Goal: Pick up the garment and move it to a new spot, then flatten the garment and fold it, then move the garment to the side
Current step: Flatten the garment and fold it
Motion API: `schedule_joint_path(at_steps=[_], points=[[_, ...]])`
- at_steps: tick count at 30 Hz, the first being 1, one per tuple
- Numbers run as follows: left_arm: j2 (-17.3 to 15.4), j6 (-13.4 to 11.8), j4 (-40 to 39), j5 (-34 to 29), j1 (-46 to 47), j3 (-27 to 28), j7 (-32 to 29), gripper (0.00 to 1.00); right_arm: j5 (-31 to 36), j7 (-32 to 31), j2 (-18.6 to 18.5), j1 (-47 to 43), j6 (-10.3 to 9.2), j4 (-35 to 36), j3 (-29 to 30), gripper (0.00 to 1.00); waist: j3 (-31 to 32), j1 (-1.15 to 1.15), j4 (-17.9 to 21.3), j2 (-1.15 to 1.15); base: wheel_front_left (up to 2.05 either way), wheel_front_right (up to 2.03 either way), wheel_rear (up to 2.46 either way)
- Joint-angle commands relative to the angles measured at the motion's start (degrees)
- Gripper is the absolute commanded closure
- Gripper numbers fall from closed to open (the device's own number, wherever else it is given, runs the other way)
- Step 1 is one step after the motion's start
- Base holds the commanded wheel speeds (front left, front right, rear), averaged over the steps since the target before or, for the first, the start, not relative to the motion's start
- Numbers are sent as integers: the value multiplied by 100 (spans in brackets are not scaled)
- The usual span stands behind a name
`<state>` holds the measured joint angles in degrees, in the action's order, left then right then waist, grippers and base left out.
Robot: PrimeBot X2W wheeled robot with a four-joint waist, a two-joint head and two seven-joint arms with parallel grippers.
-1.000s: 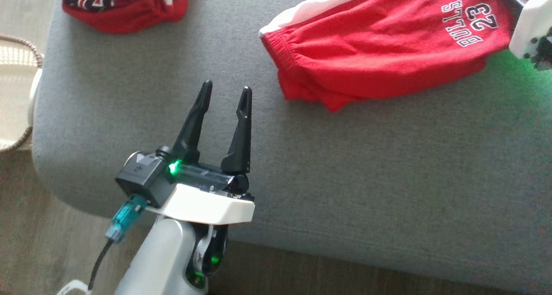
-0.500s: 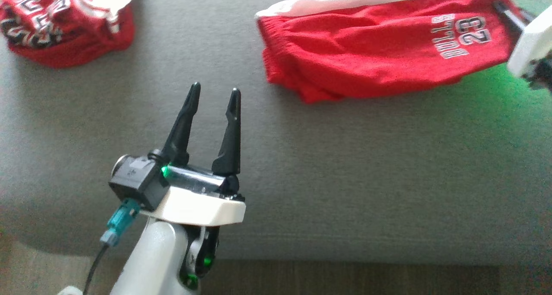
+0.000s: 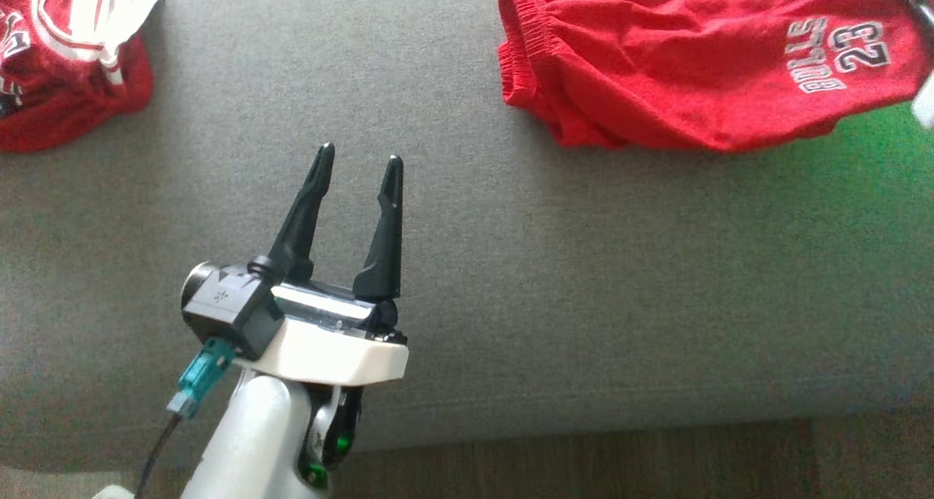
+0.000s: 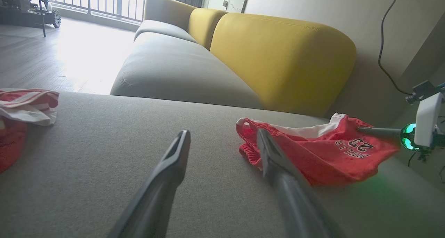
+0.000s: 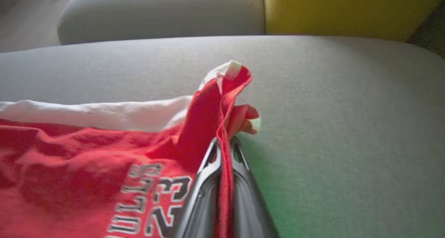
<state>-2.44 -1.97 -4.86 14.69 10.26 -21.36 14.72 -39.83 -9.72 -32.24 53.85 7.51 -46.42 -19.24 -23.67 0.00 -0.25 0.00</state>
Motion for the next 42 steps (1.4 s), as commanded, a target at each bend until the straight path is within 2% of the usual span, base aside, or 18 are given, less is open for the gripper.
schedule_joint_path(at_steps=[1, 4, 11, 17, 24, 30, 31, 32, 33, 36, 42], points=[[-43, 11, -160, -45, 79, 189, 28, 0, 59, -14, 24, -87, -2, 270, 40, 100, 1, 0, -6, 0, 0, 0, 0], [-43, 22, -122, -23, 89, 133, 28, 0, 285, -209, 371, -202, -2, 820, 185, 100, 52, 0, -51, 0, 0, 0, 0], [-43, -11, -87, 68, 75, 7, 28, 0, 669, -696, 794, -372, -2, 1810, 298, 100, 163, 0, -208, 0, 0, 0, 0], [-43, -75, -106, 162, 102, -59, 28, 0, 914, -1261, 1307, -565, -2, 2663, 261, 100, 160, 0, -380, 0, 0, 0, 0], [-43, -106, -80, 264, 157, -173, 28, 0, 1122, -1576, 1901, -613, -2, 2875, 121, 100, 161, 0, -582, 0, 0, 0, 0], [-43, -153, -75, 326, 156, -182, 28, 0, 1190, -1752, 2139, -684, -2, 2730, -125, 100, 195, 0, -710, 0, 0, 0, 0], [-43, -160, -74, 332, 150, -181, 28, 0, 1157, -1756, 2165, -703, -2, 2727, -159, 63, 204, 0, -717, 0, 0, 0, 0], [-43, -168, -73, 337, 144, -183, 28, 0, 1124, -1735, 2181, -717, -2, 2735, -183, 3, 211, 0, -720, 0, 0, 0, 0], [-43, -176, -72, 342, 140, -188, 28, 0, 1070, -1692, 2204, -733, -2, 2749, -168, 0, 220, 0, -721, 0, 0, 0, 0], [-43, -196, -69, 349, 128, -199, 28, 0, 817, -1605, 2277, -800, -2, 2848, 4, 0, 258, 0, -696, 0, 0, 0, 0], [-43, -223, -85, 299, 58, -112, 28, 0, 851, -1474, 1985, -1049, -2, 3295, 462, 0, 367, 0, -517, 0, 0, 0, 0]])
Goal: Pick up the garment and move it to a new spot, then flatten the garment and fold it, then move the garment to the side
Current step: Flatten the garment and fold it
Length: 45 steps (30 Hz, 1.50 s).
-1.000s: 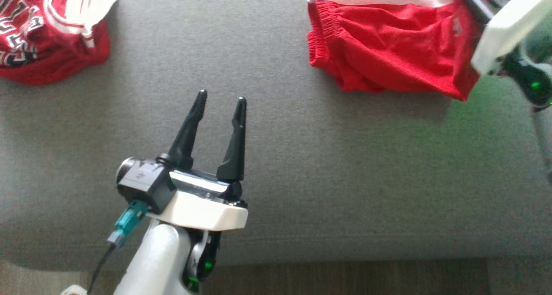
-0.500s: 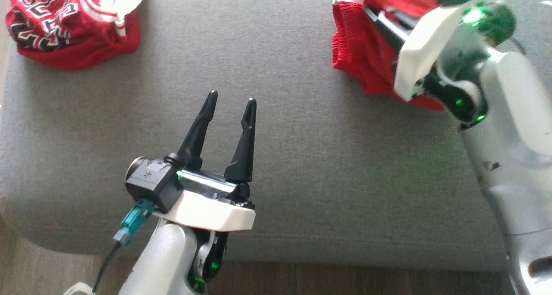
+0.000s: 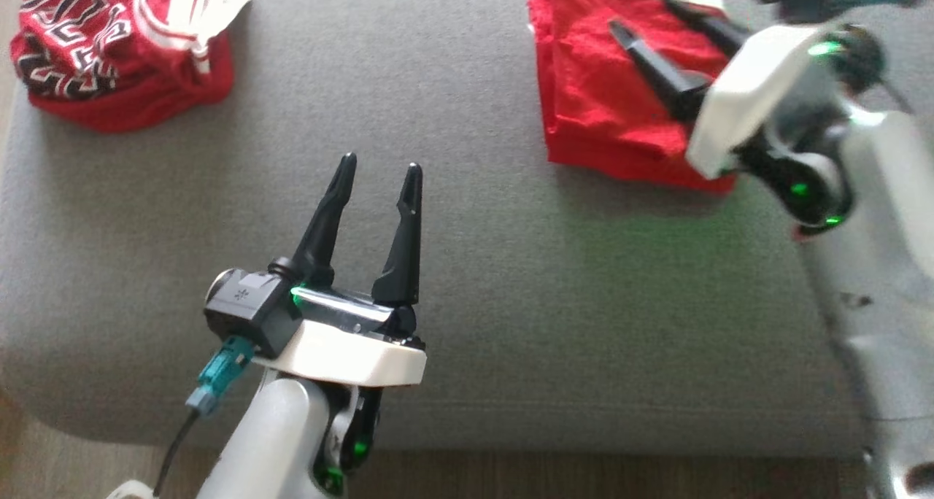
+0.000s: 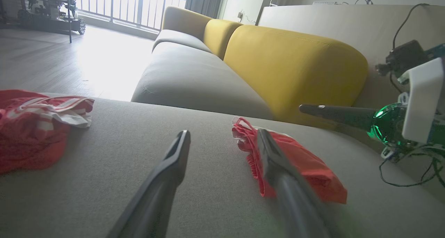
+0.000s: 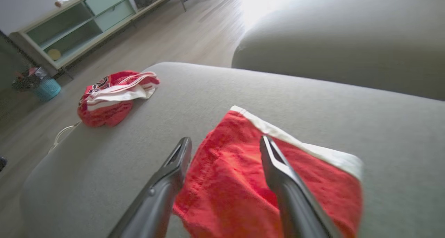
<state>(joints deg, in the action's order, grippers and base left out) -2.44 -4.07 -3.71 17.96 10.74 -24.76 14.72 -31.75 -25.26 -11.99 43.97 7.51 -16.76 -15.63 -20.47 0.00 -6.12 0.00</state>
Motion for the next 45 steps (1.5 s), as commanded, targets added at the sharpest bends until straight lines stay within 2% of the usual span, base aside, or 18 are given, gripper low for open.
schedule_joint_path(at_steps=[1, 5, 11, 19, 23, 26, 30, 38, 45], points=[[-43, -9, -203, -43, 1, 242, 28, 0, 83, 125, -95, -130, -2, 418, 214, 0, 67, 0, 107, 0, 0, 0, 0], [-43, 3, -213, -107, -45, 297, 28, 0, 394, 337, -335, -515, -2, 740, 544, 0, 155, 0, 233, 0, 0, 0, 0], [-43, -33, -251, -154, -170, 442, 28, 0, 635, 928, -322, -1223, -2, 1132, 914, 0, 333, 0, 360, 0, 0, 0, 0], [-43, -211, -174, -359, -706, 915, 28, 0, 1304, 2286, 194, -2554, -2, 1377, 994, 0, 875, 0, 554, 0, 0, 0, 0], [-43, -273, -123, -447, -985, 1066, 28, 0, 1995, 3312, 359, -3116, -2, 1323, 989, 0, 1059, 0, 617, 0, 0, 0, 0], [-43, -291, 13, -523, -1160, 1143, 28, 0, 2399, 3846, 553, -3366, -2, 1202, 1271, 0, 1203, 0, 601, 0, 0, 0, 0], [-43, -274, 82, -583, -1366, 1235, 28, 0, 2737, 4009, 748, -3688, -2, 1016, 1412, 0, 1435, 0, 570, 0, 0, 0, 0], [-43, -15, 206, -708, -1792, 1353, 28, 0, 3066, 4024, 887, -4172, -2, 1183, 1441, 0, 1849, 0, 491, 0, 0, 0, 0], [-43, 64, 237, -771, -2133, 1508, 28, 0, 3031, 4025, 908, -4463, -2, 1204, 1470, 0, 2071, 0, 469, 0, 0, 0, 0]])
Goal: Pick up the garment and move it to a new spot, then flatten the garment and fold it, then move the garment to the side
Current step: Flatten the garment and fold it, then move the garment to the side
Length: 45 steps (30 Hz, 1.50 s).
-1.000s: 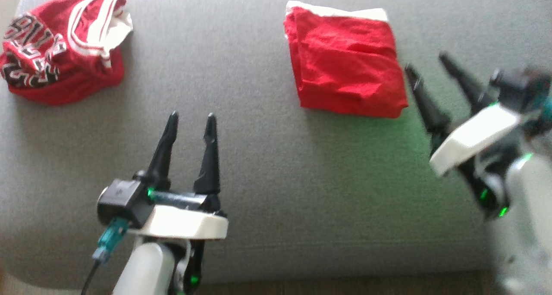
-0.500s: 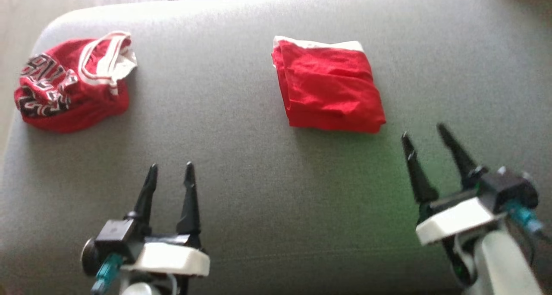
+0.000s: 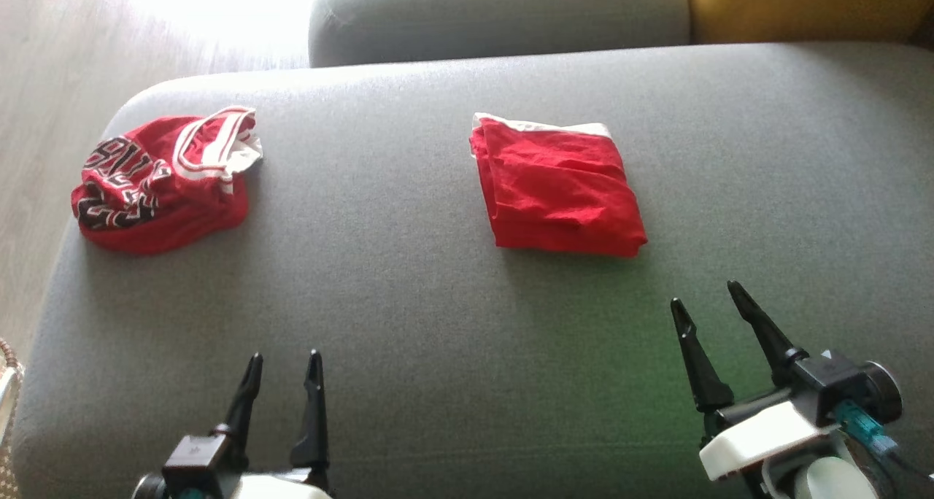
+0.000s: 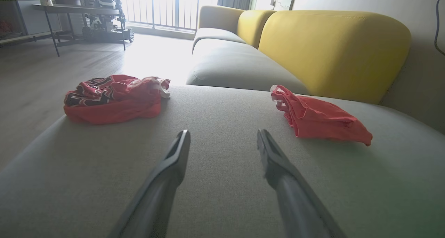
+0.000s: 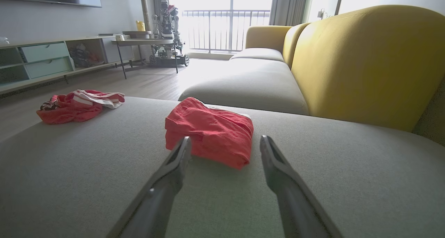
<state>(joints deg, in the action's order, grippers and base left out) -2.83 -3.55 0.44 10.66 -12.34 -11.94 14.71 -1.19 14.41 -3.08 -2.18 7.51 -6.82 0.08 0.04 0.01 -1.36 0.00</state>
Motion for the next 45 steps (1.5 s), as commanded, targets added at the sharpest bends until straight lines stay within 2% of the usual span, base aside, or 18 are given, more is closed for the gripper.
schedule_joint_path(at_steps=[1, 11, 17, 25, 31, 35, 42, 45], points=[[-5, 15, -180, -41, 145, 230, 29, 0, -46, 58, 18, 128, -2, 204, -106, 0, 34, -1, -10, 0, 0, 0, 0], [-5, -148, -188, -145, 46, 293, 29, 0, -172, 58, 19, -8, -2, 115, -127, 0, 139, -1, -53, 0, 0, 0, 0], [-5, -152, -197, -217, 48, 301, 29, 0, -204, 59, 20, -24, -2, 92, -114, 0, 140, -1, -100, 0, 0, 0, 0], [-5, -106, -191, -203, 83, 69, 29, 0, -573, 59, 20, 40, -2, -114, 34, 0, 59, -1, -316, 0, 0, 0, 0], [-5, -50, -266, -120, 320, -247, 29, 0, -873, 56, 7, 927, -2, -936, 85, 0, -304, -1, -525, 0, 0, 0, 0], [-5, -22, -325, -103, 524, -362, 29, 0, -1268, -125, -170, 1711, -2, -1528, 205, 0, -611, -1, -693, 0, 0, 0, 0], [-5, -36, -374, -103, 785, -460, 29, 0, -2183, -803, -593, 2853, -2, -2525, 373, 0, -1074, -1, -921, 0, 0, 0, 0], [-5, 78, -347, -153, 900, -551, 29, 0, -2574, -1149, -734, 3230, -2, -2907, 327, 0, -1234, -1, -971, 0, 0, 0, 0]])
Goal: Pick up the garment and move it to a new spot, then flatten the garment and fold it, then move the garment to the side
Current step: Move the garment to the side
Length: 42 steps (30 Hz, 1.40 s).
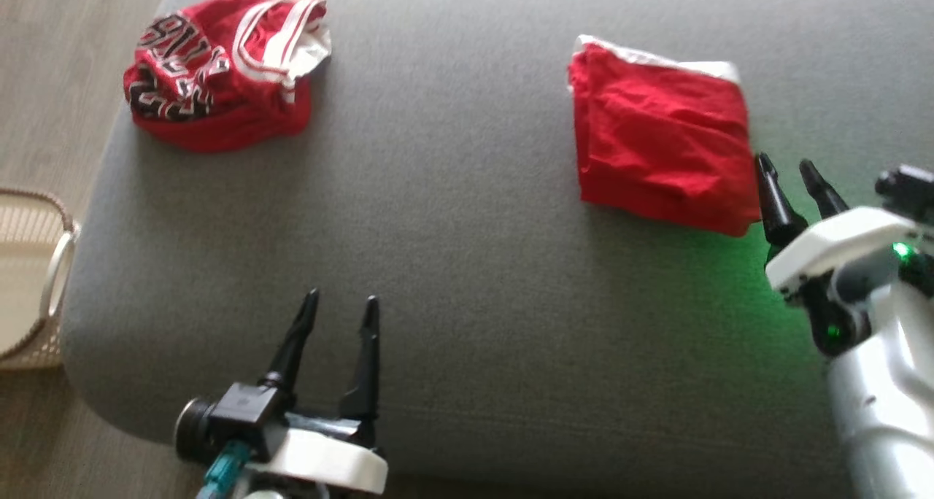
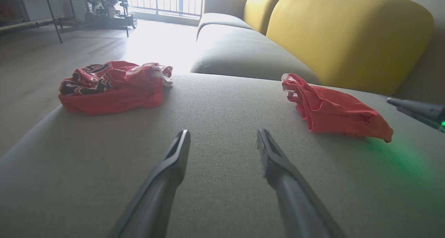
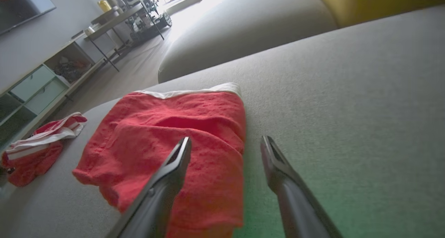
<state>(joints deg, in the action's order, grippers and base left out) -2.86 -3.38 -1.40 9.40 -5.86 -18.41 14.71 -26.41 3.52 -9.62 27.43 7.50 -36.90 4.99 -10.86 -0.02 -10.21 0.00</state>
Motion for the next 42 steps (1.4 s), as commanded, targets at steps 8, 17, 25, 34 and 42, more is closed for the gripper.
schedule_joint_path(at_steps=[8, 17, 25, 34, 42], points=[[-2, 288, -135, -118, 560, -33, 29, 0, -655, -582, -279, 1011, -1, -589, -335, 0, -489, 2, -122, 0, 0, 0, 0], [-2, 425, -177, 310, 695, -71, 29, 0, -1421, -1461, -205, 1518, -1, -1307, -459, 62, -631, 2, -91, 0, 0, 0, 0], [-2, 423, -235, 282, 754, -1, 29, 0, -1161, -1290, -706, 1676, -1, -1040, -1078, 100, -753, 2, 226, 0, 0, 0, 0], [-2, 521, -339, 187, 984, 23, 29, 0, -87, -1085, -1511, 2073, -1, -1006, -1363, 100, -1090, 2, 849, 0, 0, 0, 0], [-2, 646, -521, 50, 1258, 156, 29, 0, 792, -821, -1904, 2281, -1, -844, -1037, 100, -1458, 2, 1291, 0, 0, 0, 0]])
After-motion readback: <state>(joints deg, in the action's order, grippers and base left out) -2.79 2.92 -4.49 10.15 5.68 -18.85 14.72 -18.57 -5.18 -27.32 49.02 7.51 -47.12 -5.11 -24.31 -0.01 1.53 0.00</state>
